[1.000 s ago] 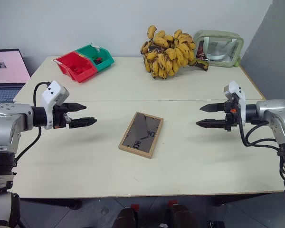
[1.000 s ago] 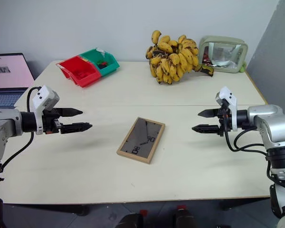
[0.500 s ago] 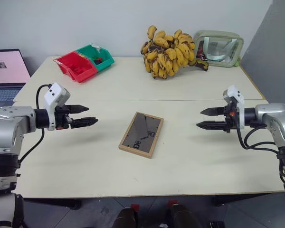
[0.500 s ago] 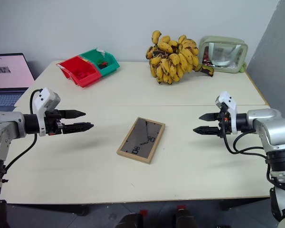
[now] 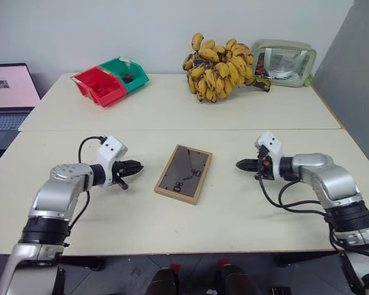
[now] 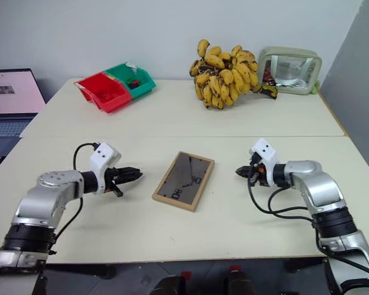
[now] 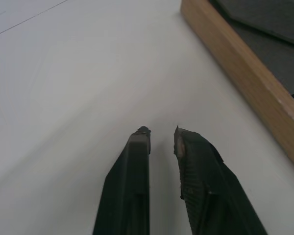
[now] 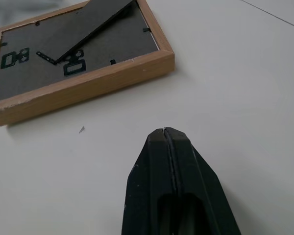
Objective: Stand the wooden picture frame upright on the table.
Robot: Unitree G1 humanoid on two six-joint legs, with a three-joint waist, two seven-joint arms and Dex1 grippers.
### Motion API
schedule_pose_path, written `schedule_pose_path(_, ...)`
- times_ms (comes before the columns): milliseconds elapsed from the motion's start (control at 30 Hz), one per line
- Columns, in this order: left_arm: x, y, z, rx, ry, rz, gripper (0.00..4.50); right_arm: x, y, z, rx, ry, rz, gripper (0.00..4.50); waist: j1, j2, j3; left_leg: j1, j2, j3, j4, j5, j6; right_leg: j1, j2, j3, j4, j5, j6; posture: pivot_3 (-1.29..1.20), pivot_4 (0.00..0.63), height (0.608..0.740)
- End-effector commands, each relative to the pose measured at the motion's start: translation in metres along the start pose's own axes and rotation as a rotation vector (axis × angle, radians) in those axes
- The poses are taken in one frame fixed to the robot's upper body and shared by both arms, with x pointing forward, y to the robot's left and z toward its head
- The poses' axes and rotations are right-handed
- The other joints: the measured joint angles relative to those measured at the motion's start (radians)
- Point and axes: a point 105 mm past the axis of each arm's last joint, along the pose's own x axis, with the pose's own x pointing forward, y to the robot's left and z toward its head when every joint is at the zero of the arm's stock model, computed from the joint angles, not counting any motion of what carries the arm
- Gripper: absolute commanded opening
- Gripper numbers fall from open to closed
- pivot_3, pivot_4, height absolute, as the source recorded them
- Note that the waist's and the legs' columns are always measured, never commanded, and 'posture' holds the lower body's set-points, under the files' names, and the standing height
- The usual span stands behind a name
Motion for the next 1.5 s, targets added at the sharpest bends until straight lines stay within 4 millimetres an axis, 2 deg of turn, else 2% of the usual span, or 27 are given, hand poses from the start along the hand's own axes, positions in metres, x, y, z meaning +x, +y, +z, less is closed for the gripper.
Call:
schedule_pose_path(33, -0.001, -0.002, 0.008, -0.007, -0.038, 0.031, 0.01, 0.011, 0.003, 0.008, -0.024, -0.034, -0.026, 0.0, 0.0, 0.0, 0.0, 0.0, 0.0, 0.0, 0.0, 0.0, 0.0, 0.0, 0.0, 0.0, 0.0, 0.0, 0.0, 0.0, 0.15, 0.74)
schedule_pose_path(233, 0.008, -0.036, 0.005, -0.048, -0.017, -0.086, 0.01, 0.04, 0.011, 0.011, -0.065, -0.025, -0.012, 0.0, -0.002, 0.0, 0.0, 0.0, -0.001, 0.0, 0.0, 0.0, 0.0, 0.0, 0.001, 0.0, 0.001, 0.0, 0.0, 0.0, 0.15, 0.74)
schedule_pose_path(400, 0.015, -0.053, 0.005, -0.044, -0.028, -0.129, 0.01, 0.061, 0.014, 0.019, -0.088, -0.039, 0.01, 0.0, -0.003, 0.0, 0.0, 0.001, -0.001, 0.0, 0.001, 0.0, 0.0, -0.001, 0.001, 0.0, 0.003, 0.0, 0.0, 0.0, 0.15, 0.74)
schedule_pose_path(500, 0.015, -0.065, 0.007, -0.042, -0.035, -0.168, 0.01, 0.067, 0.01, 0.022, -0.097, -0.039, 0.007, 0.0, -0.003, 0.0, 0.0, 0.001, -0.001, 0.0, 0.001, 0.0, 0.0, 0.0, 0.001, 0.0, 0.003, 0.0, 0.0, 0.0, 0.15, 0.74)
schedule_pose_path(600, 0.015, -0.068, 0.009, -0.038, -0.037, -0.174, 0.01, 0.07, 0.009, 0.025, -0.122, -0.051, 0.023, 0.0, -0.003, 0.0, 0.0, 0.001, -0.001, 0.0, 0.001, 0.0, 0.0, 0.0, 0.001, 0.0, 0.003, 0.0, 0.0, 0.0, 0.15, 0.74)
schedule_pose_path(867, 0.015, -0.072, 0.011, -0.057, -0.04, -0.182, 0.01, 0.066, -0.01, 0.023, -0.162, -0.034, -0.01, 0.0, -0.003, 0.0, 0.0, 0.001, -0.001, 0.0, 0.001, 0.0, 0.0, 0.0, 0.001, 0.0, 0.004, 0.0, 0.0, 0.0, 0.15, 0.74)
schedule_pose_path(967, 0.012, -0.063, 0.002, -0.038, -0.002, -0.138, 0.01, 0.062, -0.02, 0.022, -0.182, -0.017, -0.038, 0.0, -0.003, 0.0, 0.0, 0.002, -0.001, 0.0, 0.001, 0.0, 0.0, 0.0, 0.001, 0.0, 0.004, 0.0, 0.0, 0.0, 0.15, 0.74)
schedule_pose_path(1100, -0.003, -0.05, 0.002, -0.057, -0.015, -0.114, 0.01, 0.052, -0.028, 0.022, -0.192, -0.017, -0.046, 0.0, -0.003, 0.0, 0.0, 0.002, -0.001, 0.001, 0.0, 0.0, 0.0, 0.0, 0.001, 0.0, 0.004, 0.0, 0.0, 0.0, 0.15, 0.74)
schedule_pose_path(1167, -0.021, -0.057, 0.004, -0.218, -0.03, -0.225, 0.39, 0.046, -0.023, 0.019, -0.201, -0.018, 0.003, 0.0, -0.004, 0.0, 0.0, 0.002, -0.001, 0.001, 0.0, 0.0, 0.0, 0.0, 0.001, 0.0, 0.004, 0.0, 0.0, 0.0, 0.15, 0.74)
schedule_pose_path(1200, -0.03, -0.064, 0.005, -0.292, -0.029, -0.289, 0.43, 0.045, -0.023, 0.018, -0.201, -0.014, 0.012, 0.0, -0.006, 0.0, 0.0, 0.002, -0.001, 0.0, 0.0, 0.0, 0.0, -0.001, 0.001, 0.0, 0.004, 0.0, 0.0, 0.0, 0.15, 0.74)
schedule_pose_path(1267, -0.044, -0.074, 0.005, -0.451, -0.013, -0.389, 0.88, 0.043, -0.024, 0.012, -0.208, 0.005, 0.019, 0.0, -0.007, 0.0, 0.0, 0.002, 0.0, 0.0, 0.0, 0.0, 0.0, -0.001, 0.001, 0.0, 0.004, 0.0, 0.0, 0.0, 0.15, 0.74)
schedule_pose_path(1400, -0.057, -0.066, 0.007, -0.773, -0.016, -0.435, 1.61, 0.044, -0.026, 0.006, -0.211, 0.023, 0.013, 0.0, -0.007, 0.0, 0.0, 0.003, -0.001, 0.0, 0.001, 0.0, 0.0, 0.001, 0.001, 0.0, 0.005, 0.0, 0.0, 0.0, 0.15, 0.74)
schedule_pose_path(1500, -0.057, -0.059, 0.01, -0.904, -0.043, -0.44, 2.31, 0.045, -0.025, 0.006, -0.207, 0.019, 0.016, 0.0, -0.006, 0.0, 0.0, 0.006, -0.001, -0.001, 0.001, 0.0, 0.0, 0.004, 0.001, -0.001, 0.005, 0.0, 0.0, 0.0, 0.15, 0.74)
